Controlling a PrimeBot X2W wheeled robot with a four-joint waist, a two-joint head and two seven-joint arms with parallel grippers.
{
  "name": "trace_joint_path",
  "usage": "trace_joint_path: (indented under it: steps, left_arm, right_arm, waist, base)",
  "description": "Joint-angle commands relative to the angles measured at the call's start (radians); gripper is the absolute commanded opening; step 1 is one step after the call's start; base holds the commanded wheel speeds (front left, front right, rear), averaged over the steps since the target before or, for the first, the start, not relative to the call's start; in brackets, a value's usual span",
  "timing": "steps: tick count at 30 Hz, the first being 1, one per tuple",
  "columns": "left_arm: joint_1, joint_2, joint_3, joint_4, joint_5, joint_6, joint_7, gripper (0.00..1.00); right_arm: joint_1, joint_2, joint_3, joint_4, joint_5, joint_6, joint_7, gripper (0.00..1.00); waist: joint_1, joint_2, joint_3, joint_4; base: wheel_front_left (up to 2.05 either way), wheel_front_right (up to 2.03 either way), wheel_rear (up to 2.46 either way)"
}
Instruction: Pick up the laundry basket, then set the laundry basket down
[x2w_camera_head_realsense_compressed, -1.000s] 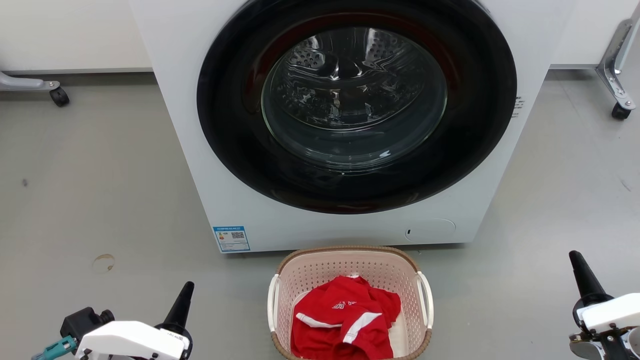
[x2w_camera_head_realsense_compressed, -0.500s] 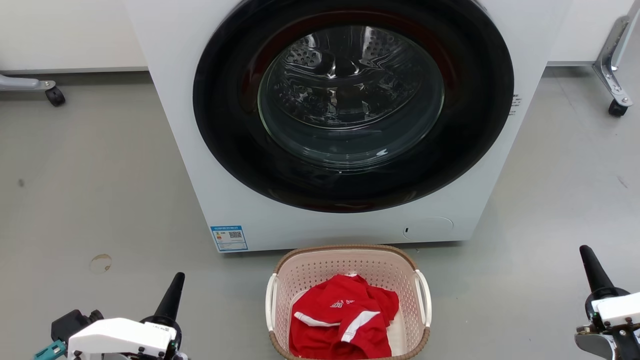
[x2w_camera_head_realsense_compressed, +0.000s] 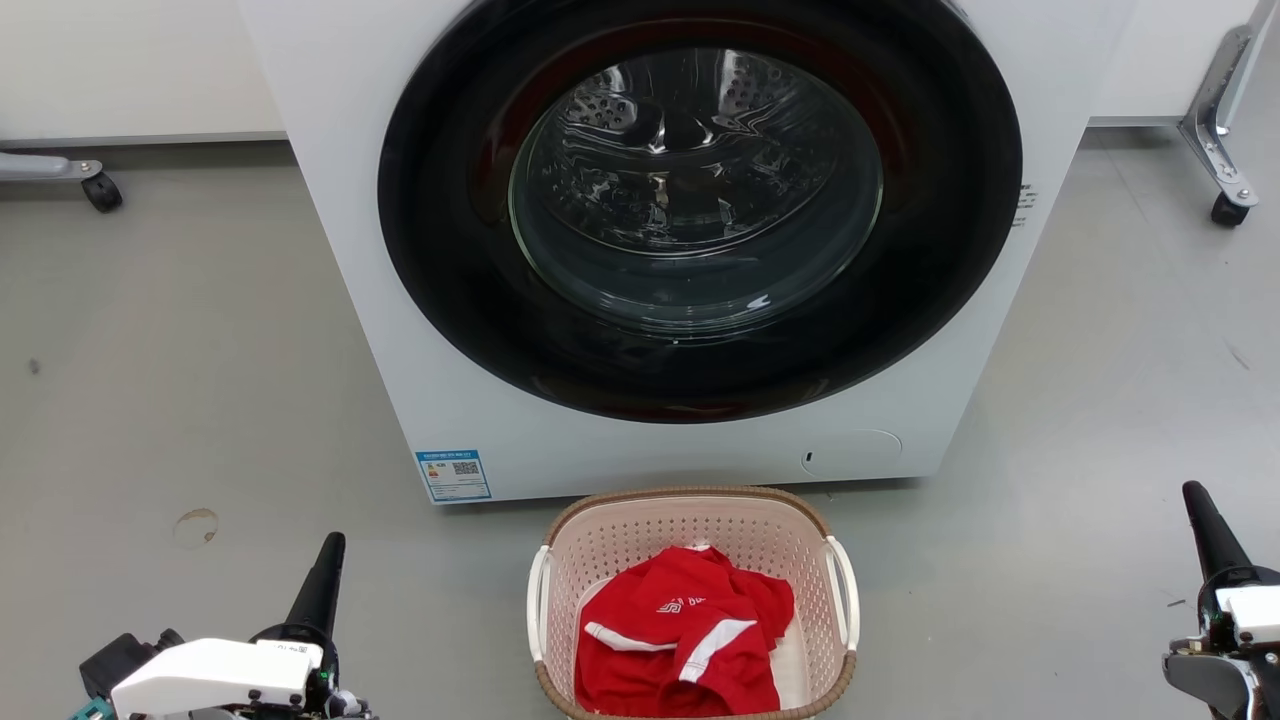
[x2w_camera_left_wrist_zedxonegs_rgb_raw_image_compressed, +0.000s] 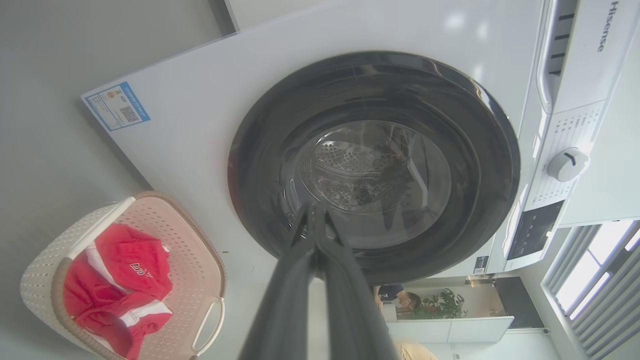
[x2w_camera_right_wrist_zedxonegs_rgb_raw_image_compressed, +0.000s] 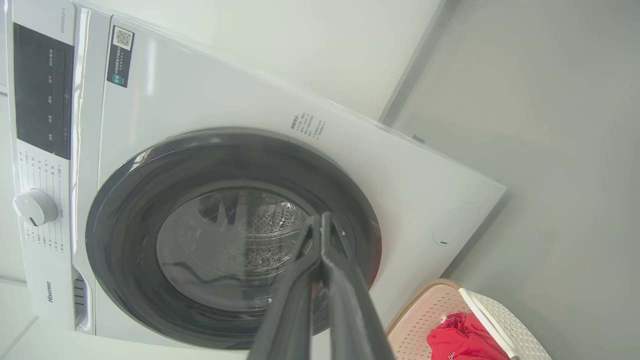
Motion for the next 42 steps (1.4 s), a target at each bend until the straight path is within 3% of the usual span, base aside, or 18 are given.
trace_joint_path:
  steps: [1, 21, 42]
  left_arm:
    - [-0.046, 0.003, 0.047, -0.017, -0.015, -0.012, 0.004, 0.00]
    - [-0.050, -0.091, 0.199, 0.018, -0.076, -0.089, 0.039, 0.00]
    - [-0.051, -0.104, 0.217, 0.021, -0.065, -0.090, 0.052, 0.00]
  right_arm:
    - [-0.048, -0.019, 0.000, -0.035, 0.020, -0.002, 0.011, 0.00]
    - [-0.051, 0.011, -0.090, -0.062, 0.156, -0.002, 0.056, 0.00]
    - [-0.051, 0.013, -0.093, -0.063, 0.158, -0.002, 0.058, 0.00]
  waist:
    - [-0.0001, -0.0001, 0.000, 0.000]
    - [-0.0001, -0.0001, 0.007, -0.011]
    - [-0.0001, -0.0001, 0.007, -0.011]
  base:
    - [0.00, 0.00, 0.00]
    - [0.00, 0.00, 0.00]
    - [0.00, 0.00, 0.00]
